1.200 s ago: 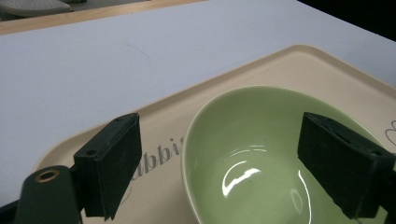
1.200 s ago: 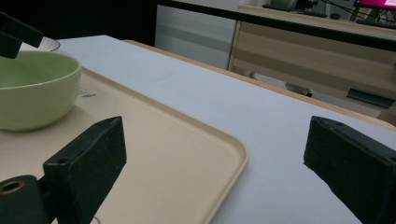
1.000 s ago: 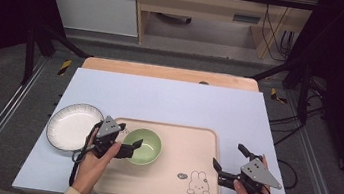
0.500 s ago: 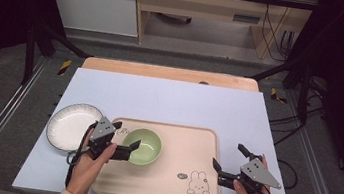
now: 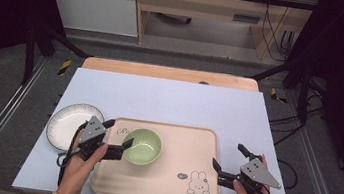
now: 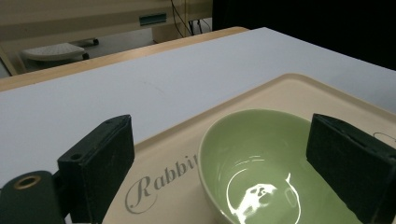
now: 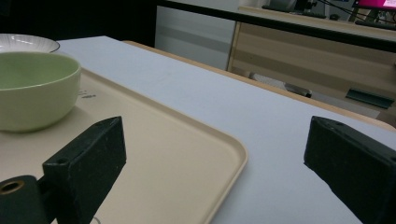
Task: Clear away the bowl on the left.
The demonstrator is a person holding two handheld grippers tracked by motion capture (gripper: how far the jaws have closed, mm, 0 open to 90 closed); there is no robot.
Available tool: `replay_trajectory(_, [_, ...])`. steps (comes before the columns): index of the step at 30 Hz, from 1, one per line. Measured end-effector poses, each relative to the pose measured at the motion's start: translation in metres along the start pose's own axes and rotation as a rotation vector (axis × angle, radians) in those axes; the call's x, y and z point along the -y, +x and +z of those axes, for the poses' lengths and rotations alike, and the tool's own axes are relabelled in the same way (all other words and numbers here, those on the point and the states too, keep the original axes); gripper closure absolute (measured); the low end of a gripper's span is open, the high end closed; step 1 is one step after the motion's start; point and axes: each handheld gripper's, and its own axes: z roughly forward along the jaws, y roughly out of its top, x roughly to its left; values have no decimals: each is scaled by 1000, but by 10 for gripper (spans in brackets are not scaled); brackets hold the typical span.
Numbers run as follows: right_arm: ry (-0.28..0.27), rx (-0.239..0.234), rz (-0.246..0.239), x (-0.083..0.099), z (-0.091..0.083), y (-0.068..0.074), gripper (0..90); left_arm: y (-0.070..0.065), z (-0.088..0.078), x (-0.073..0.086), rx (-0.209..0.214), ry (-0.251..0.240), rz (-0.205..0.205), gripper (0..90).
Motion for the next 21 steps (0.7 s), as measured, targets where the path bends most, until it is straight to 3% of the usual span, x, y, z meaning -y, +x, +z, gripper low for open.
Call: replay_trajectory(21, [1, 1, 0, 0, 0, 0, 56, 29, -27, 12, -67, -54, -3, 77])
